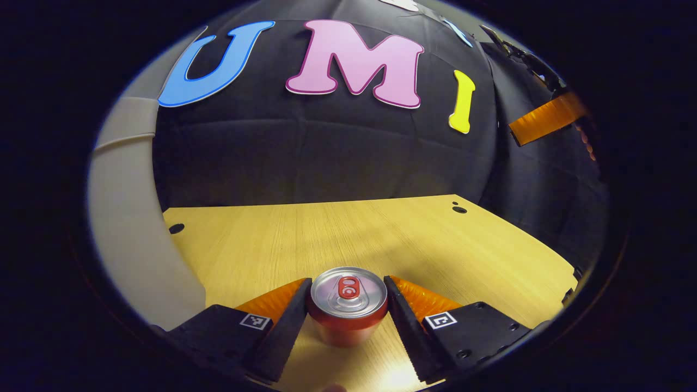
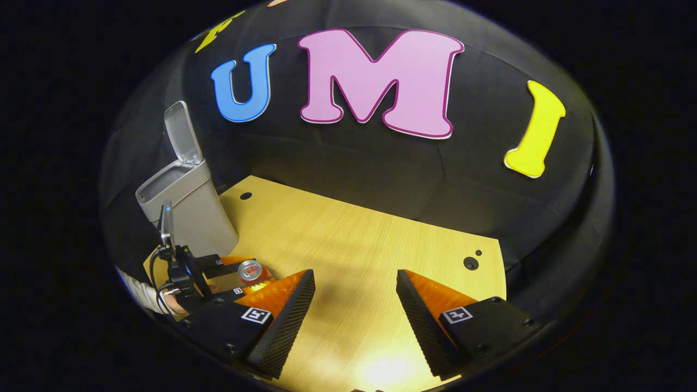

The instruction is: Press the lid of the desktop garbage bin to open it, pick up the crumpled paper on the desktop and throw it into the bin, then pick up the pop can on the desktop and drop it into the bin, and finally close the garbage bin lid.

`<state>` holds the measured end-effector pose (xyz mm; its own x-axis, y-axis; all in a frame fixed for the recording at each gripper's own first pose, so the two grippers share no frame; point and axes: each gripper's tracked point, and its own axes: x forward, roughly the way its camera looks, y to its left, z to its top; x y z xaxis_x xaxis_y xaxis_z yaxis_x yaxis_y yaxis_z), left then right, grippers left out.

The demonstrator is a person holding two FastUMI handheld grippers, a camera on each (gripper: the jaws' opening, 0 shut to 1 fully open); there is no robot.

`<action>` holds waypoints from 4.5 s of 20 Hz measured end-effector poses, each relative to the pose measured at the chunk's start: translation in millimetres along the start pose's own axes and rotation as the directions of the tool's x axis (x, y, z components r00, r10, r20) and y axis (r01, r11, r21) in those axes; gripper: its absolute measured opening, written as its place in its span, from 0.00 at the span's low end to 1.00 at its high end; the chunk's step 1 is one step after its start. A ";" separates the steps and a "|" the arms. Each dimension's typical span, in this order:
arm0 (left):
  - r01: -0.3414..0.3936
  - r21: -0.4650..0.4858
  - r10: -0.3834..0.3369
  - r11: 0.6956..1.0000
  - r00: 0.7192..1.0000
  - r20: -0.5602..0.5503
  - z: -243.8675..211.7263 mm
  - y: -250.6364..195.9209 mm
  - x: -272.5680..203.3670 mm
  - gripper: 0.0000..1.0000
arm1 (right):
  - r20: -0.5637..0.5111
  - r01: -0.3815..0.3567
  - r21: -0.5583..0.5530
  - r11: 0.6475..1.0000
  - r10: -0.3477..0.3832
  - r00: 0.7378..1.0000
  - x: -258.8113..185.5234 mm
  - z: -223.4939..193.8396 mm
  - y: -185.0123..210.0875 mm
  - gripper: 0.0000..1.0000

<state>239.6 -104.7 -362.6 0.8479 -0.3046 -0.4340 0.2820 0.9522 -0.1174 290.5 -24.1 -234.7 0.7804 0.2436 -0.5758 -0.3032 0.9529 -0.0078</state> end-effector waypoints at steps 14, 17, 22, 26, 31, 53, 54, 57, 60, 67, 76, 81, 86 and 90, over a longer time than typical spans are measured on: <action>-0.314 -0.064 0.314 0.947 0.870 0.380 272.2 169.4 -227.3 0.86 | 0.104 -0.046 0.074 0.996 0.038 0.994 -42.5 14.7 56.7 0.97; -0.387 -0.055 0.384 0.920 0.869 0.311 244.7 214.3 -230.9 0.86 | 0.122 -0.049 0.064 0.997 0.041 0.992 -55.1 14.7 62.5 0.97; -0.365 -0.135 0.386 0.921 0.901 0.198 198.7 246.7 -211.7 0.86 | 0.125 -0.030 0.061 0.998 0.022 0.992 -76.3 7.0 58.3 0.97; -0.425 -0.102 0.435 0.899 0.894 0.110 172.5 271.3 -191.5 0.89 | 0.116 -0.019 0.124 0.992 0.005 0.993 -88.5 -5.0 47.0 0.97; -0.395 -0.121 0.413 0.911 0.863 0.291 258.1 259.3 -211.6 0.96 | 0.099 -0.008 0.186 0.983 -0.010 0.995 -91.9 -21.8 32.7 0.95; -0.369 -0.032 0.357 0.929 0.868 0.346 361.7 304.4 -171.4 0.95 | 0.093 -0.029 0.262 0.965 0.005 0.996 -97.0 -48.4 44.5 0.98; -0.356 -0.038 0.346 0.934 0.873 0.342 359.5 303.9 -173.4 0.98 | 0.095 -0.033 0.263 0.964 0.008 0.995 -95.7 -46.3 44.5 0.98; -0.358 0.011 0.340 0.933 0.895 0.289 351.2 302.0 -179.6 1.00 | 0.100 -0.039 0.253 0.967 0.014 0.995 -93.3 -40.8 45.1 0.97; -0.364 0.070 0.338 0.929 0.910 0.240 348.2 297.0 -185.7 1.00 | 0.085 -0.044 0.240 0.970 0.024 0.996 -85.7 -43.4 47.7 0.98; -0.274 0.022 0.273 0.961 0.960 0.060 296.6 277.1 -192.5 0.98 | 0.089 -0.089 0.228 0.970 0.071 0.994 -73.6 -39.3 64.3 0.97; -0.187 -0.047 0.177 0.981 0.969 -0.175 196.2 260.1 -200.7 0.98 | 0.071 -0.092 0.223 0.971 0.078 0.994 -68.9 -44.6 66.9 0.97; -0.166 0.006 0.160 0.986 0.941 -0.297 165.1 255.3 -203.5 1.00 | 0.062 -0.088 0.218 0.972 0.076 0.995 -68.8 -53.3 71.4 0.97; -0.105 0.041 0.113 0.994 0.909 -0.402 136.2 241.6 -210.3 1.00 | 0.052 -0.093 0.225 0.970 0.084 0.995 -69.6 -58.1 73.2 0.98; -0.085 0.047 0.097 0.995 0.914 -0.395 134.9 239.1 -207.2 1.00 | 0.056 -0.105 0.229 0.968 0.094 0.994 -68.4 -55.7 78.1 0.98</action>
<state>191.9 183.0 -180.3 0.6247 -0.1773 -0.7605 0.2296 0.9725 -0.0381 183.0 23.6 -241.5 0.7779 0.3421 -0.5271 -0.2499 0.9380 0.2401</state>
